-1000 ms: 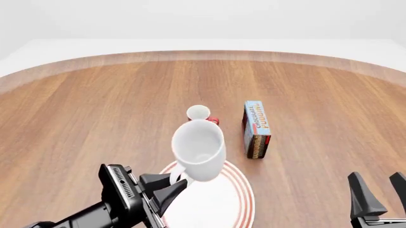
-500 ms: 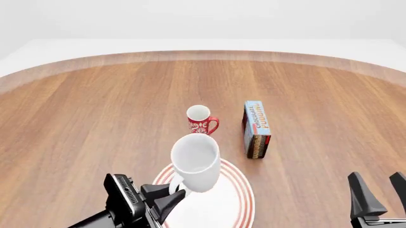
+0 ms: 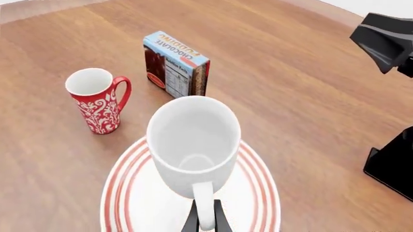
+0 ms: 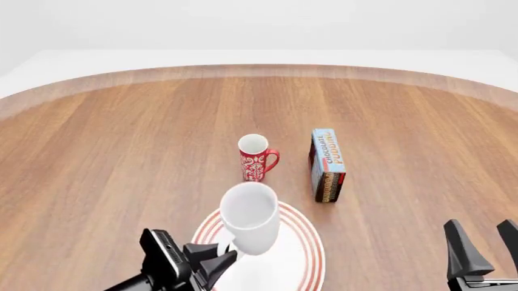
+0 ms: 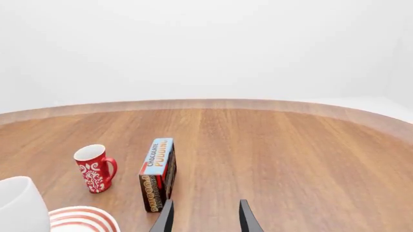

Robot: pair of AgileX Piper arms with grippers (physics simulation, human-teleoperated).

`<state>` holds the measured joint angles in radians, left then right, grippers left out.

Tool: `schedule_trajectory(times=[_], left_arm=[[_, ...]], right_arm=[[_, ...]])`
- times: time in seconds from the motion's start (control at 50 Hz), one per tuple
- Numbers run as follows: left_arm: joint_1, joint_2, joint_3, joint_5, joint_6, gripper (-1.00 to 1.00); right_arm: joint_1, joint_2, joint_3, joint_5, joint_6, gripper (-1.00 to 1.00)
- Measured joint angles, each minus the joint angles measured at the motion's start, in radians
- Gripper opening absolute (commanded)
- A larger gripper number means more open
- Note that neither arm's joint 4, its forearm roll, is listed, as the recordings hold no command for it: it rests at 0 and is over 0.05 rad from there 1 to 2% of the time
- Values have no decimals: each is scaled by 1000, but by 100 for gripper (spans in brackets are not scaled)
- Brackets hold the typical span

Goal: Pick up the white mug and put it on the plate, and put the chocolate pudding to the right of the plate.

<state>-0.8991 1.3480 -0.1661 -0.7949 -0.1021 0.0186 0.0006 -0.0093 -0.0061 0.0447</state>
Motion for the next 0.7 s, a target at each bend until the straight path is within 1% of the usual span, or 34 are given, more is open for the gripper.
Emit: schedule_trajectory(times=[0.7], left_arm=[[19, 178, 11, -114, -40, -100]], right_arm=[[2, 0, -2, 0, -1, 100]])
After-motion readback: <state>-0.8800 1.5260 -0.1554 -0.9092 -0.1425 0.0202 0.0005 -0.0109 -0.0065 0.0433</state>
